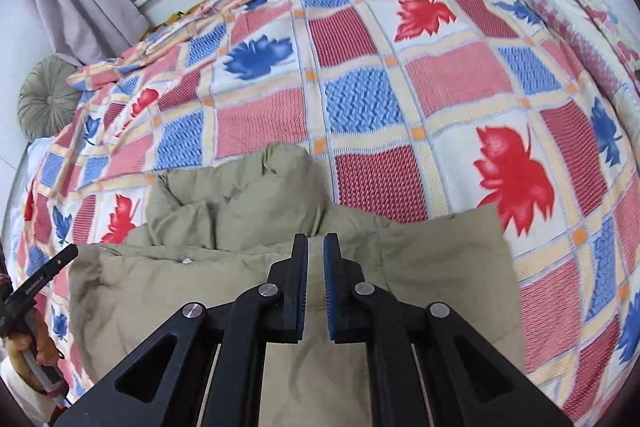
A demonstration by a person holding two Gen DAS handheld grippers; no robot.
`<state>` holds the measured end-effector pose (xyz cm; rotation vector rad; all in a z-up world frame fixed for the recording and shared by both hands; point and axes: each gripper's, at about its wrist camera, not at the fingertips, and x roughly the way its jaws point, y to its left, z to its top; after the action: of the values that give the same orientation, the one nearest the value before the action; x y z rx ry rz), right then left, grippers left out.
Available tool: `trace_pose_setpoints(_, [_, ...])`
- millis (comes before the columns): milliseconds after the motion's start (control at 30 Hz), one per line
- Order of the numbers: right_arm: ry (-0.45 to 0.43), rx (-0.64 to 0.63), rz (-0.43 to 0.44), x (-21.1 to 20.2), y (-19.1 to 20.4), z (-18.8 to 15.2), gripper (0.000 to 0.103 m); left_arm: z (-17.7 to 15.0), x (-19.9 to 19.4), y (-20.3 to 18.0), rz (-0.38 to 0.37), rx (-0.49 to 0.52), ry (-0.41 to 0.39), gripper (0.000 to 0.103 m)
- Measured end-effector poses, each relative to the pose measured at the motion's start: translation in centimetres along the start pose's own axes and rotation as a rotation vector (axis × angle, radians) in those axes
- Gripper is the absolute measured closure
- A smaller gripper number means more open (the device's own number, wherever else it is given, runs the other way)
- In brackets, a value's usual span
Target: Fold large clothes
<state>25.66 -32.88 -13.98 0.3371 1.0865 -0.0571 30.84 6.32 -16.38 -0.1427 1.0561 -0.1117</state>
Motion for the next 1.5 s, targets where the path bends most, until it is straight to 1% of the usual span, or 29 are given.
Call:
trace_pose_setpoints(33, [0.0,0.011,0.001,0.2,-0.3,-0.6,0.094,-0.3,-0.3,0.2,0.007,0.008,-0.003,0.082])
trace_pose_setpoints(67, [-0.004,0.019,0.001,0.2,-0.6,-1.2,0.094,-0.7,-0.7,0.5,0.014,0.018,-0.004,0.073])
trace_pose_setpoints(100, [-0.007,0.025,-0.002,0.0,-1.0,-1.8,0.094,-1.2,-1.2,1.0,0.025,0.028,0.0,0.032])
trace_pose_setpoints(133, [-0.012,0.029,-0.004,-0.4,-1.4,-2.2,0.094,-1.5,-1.6,1.5,0.036,0.03,0.001,0.009])
trace_pose_setpoints(167, [-0.019,0.031,-0.01,-0.8,-1.9,-2.4,0.093,-1.9,-2.4,2.1,0.046,0.028,-0.025,0.0])
trace_pose_setpoints(233, [-0.04,0.043,-0.033,-2.2,-3.4,-3.0,0.083,-2.4,-3.2,3.5,0.031,0.038,-0.02,0.0])
trace_pose_setpoints(267, [-0.052,0.055,-0.041,-2.8,-4.3,-3.1,0.055,-2.6,-3.1,4.4,0.028,0.032,-0.003,0.0])
trace_pose_setpoints(300, [-0.068,0.068,-0.046,-3.5,-5.3,-3.2,0.02,-2.7,-2.8,5.2,0.027,0.021,0.014,0.0])
trace_pose_setpoints(333, [-0.085,0.073,-0.05,-4.1,-6.3,-3.2,0.012,-2.8,-2.3,6.0,0.015,0.004,0.04,0.0])
trace_pose_setpoints(400, [-0.054,0.078,-0.068,-4.0,-8.0,-3.0,0.012,-3.1,-0.2,8.0,-0.046,-0.073,0.121,0.0])
trace_pose_setpoints(467, [-0.008,0.112,-0.053,-3.1,-9.6,-2.9,0.012,-3.6,2.1,9.5,-0.105,-0.169,0.19,0.002])
trace_pose_setpoints(500, [0.009,0.132,-0.058,-2.5,-10.4,-3.0,0.012,-3.9,2.9,9.7,-0.129,-0.195,0.21,0.018])
trace_pose_setpoints(533, [0.027,0.157,-0.051,-1.7,-11.1,-3.1,0.012,-4.2,3.8,9.6,-0.156,-0.21,0.231,0.031])
trace_pose_setpoints(567, [0.043,0.181,-0.046,-1.0,-11.6,-3.3,0.012,-4.5,4.2,9.0,-0.153,-0.202,0.239,0.051])
trace_pose_setpoints(600, [0.069,0.216,-0.036,0.1,-12.2,-3.5,0.012,-4.6,3.9,8.2,-0.131,-0.176,0.22,0.065])
trace_pose_setpoints(667, [0.116,0.279,-0.027,1.6,-12.8,-4.2,0.015,-4.5,2.7,6.7,-0.095,-0.12,0.176,0.08])
trace_pose_setpoints(700, [0.126,0.29,-0.021,1.9,-12.6,-4.4,0.036,-4.3,1.9,6.2,-0.081,-0.108,0.156,0.084])
trace_pose_setpoints(733, [0.129,0.263,-0.043,1.8,-11.9,-4.4,0.047,-3.9,1.1,6.0,-0.07,-0.1,0.131,0.085])
trace_pose_setpoints(767, [0.116,0.221,-0.056,1.5,-11.1,-4.4,0.066,-3.5,0.5,5.8,-0.054,-0.093,0.105,0.086])
trace_pose_setpoints(800, [0.097,0.158,-0.075,0.9,-10.0,-4.2,0.081,-2.8,0.1,5.8,-0.036,-0.088,0.086,0.086])
trace_pose_setpoints(900, [0.034,-0.005,-0.156,-0.5,-7.4,-2.7,0.09,-0.9,1.2,5.5,0.034,-0.074,0.063,0.086])
trace_pose_setpoints(967, [0.01,-0.003,-0.181,-0.3,-7.3,-1.4,0.091,-0.6,2.8,5.2,0.093,-0.078,0.062,0.086])
trace_pose_setpoints(1067, [0.025,0.045,-0.206,1.9,-7.7,-0.4,0.091,-1.2,5.8,5.0,0.14,-0.112,0.084,0.086])
trace_pose_setpoints(1133, [0.054,0.063,-0.233,3.9,-7.9,-0.8,0.091,-1.6,7.0,4.3,0.162,-0.09,0.076,0.086])
trace_pose_setpoints(1233, [0.051,0.057,-0.257,6.1,-8.0,-1.6,0.091,-1.9,8.0,3.5,0.185,-0.035,0.063,0.085])
trace_pose_setpoints(1333, [0.042,0.028,-0.284,7.3,-7.8,-1.8,0.089,-1.6,8.3,3.6,0.185,-0.044,0.071,0.085])
trace_pose_setpoints(1367, [0.042,0.031,-0.287,7.5,-7.7,-1.8,0.087,-1.5,8.2,3.7,0.192,-0.049,0.075,0.081])
trace_pose_setpoints(1467, [0.047,0.033,-0.295,7.2,-7.6,-1.6,0.084,-1.1,7.1,4.1,0.201,-0.066,0.084,0.077])
trace_pose_setpoints(1500, [0.051,0.04,-0.291,6.7,-7.6,-1.5,0.08,-1.0,6.4,4.3,0.2,-0.074,0.085,0.069])
